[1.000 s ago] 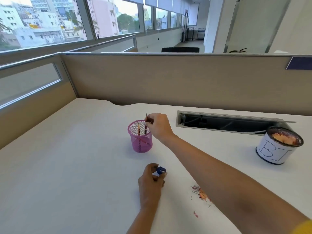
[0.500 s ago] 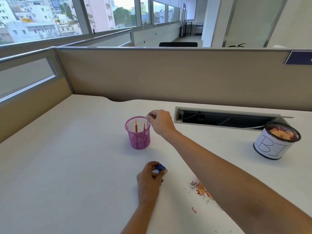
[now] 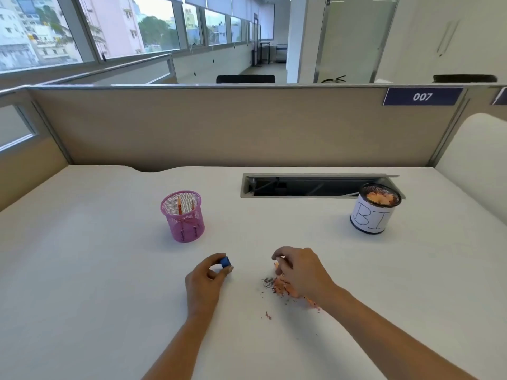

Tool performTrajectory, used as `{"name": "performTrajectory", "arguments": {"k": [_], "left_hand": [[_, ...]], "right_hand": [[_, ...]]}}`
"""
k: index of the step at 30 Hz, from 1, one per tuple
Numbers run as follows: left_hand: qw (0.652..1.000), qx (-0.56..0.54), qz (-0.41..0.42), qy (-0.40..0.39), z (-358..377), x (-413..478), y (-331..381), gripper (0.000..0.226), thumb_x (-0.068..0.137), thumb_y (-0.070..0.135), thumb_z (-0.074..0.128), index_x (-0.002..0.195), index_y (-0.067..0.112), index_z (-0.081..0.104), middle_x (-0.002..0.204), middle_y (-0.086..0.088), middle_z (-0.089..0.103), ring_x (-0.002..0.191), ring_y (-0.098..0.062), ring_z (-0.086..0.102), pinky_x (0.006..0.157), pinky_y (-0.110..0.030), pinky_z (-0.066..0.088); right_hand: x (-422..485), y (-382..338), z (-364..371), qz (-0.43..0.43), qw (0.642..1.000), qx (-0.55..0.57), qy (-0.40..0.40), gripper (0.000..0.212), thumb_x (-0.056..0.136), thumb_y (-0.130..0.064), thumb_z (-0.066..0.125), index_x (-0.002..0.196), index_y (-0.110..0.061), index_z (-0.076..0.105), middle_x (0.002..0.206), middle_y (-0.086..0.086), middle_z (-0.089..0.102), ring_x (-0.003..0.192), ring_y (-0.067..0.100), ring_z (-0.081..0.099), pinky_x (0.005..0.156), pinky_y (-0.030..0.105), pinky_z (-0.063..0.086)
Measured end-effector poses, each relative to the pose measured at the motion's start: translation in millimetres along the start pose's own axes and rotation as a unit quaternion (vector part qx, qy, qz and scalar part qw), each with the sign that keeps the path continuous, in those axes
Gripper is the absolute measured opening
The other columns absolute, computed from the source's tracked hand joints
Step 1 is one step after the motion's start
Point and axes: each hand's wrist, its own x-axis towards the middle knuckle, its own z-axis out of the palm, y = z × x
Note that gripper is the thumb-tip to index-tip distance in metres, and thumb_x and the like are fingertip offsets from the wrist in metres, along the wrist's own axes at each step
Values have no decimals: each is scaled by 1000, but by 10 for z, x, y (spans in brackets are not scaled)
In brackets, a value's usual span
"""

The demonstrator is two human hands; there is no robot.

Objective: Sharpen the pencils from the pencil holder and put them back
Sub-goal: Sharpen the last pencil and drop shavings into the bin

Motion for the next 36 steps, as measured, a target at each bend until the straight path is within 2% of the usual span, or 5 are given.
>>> {"name": "performTrajectory", "arguments": {"k": [7,15,21,26,36], "left_hand": [[993,24,77,-87,302,-306,173,39,68,10,78,96,31,62,73,23,65,54,-9,43,56,-10,39],[983,36,121,-136,439,-521,383,59,75,3,69,110,43,45,84,19,63,54,-3,51,61,-10,46],[992,5,93,-90,404,-547,372,49,71,12,76,107,34,52,78,22,63,52,-6,46,56,-9,43],[992,-5,84,-90,410,-566,388,43,72,10,75,105,30,55,77,21,61,49,-3,48,53,-5,42],[982,-12,95,-165,483,-575,491,41,82,11,65,112,33,49,83,15,66,59,-14,51,60,-11,48]], "right_hand": [[-305,110,-32,-64,997,21,37,24,90,-13,57,111,-17,65,112,-7,65,91,1,53,83,11,42],[-459,66,38,-28,984,168,48,39,89,-23,61,127,-16,57,121,-2,64,111,8,60,100,25,47],[-461,94,-59,55,954,256,144,20,91,-11,57,109,-10,66,96,9,74,80,7,69,62,3,49],[-454,85,-81,80,940,305,131,21,94,-7,50,111,-6,64,95,12,73,79,15,70,77,19,55],[-494,144,-61,-95,989,106,38,48,86,-1,57,131,-19,52,129,-4,56,109,2,52,85,3,40]]}}
